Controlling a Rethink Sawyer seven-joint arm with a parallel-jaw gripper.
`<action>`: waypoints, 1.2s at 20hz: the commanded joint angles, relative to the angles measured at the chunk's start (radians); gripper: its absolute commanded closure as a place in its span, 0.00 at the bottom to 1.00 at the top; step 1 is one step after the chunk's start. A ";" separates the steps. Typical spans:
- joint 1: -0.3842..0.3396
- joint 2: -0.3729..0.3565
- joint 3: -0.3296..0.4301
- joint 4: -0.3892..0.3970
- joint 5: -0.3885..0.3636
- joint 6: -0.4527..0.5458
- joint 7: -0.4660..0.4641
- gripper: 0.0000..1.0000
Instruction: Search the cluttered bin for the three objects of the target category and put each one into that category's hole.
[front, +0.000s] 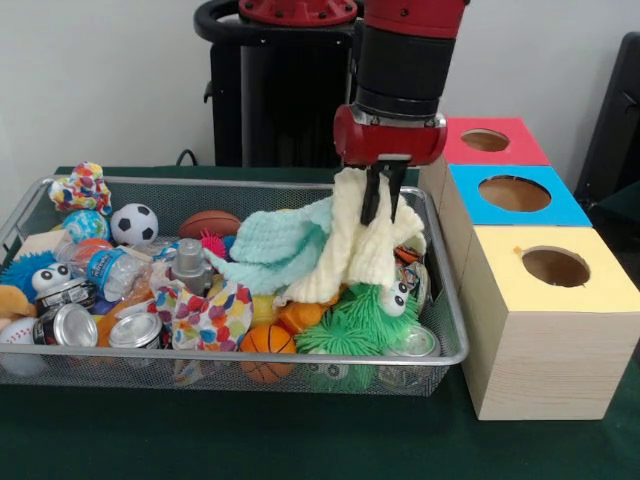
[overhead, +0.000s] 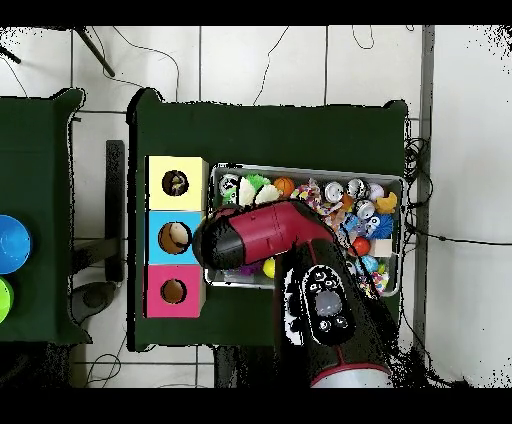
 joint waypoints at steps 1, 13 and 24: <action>-0.002 0.096 -0.055 0.007 0.006 0.015 0.139 1.00; -0.013 0.190 -0.046 -0.028 0.013 -0.005 0.088 0.00; -0.011 0.184 -0.044 -0.041 0.008 -0.005 0.075 0.00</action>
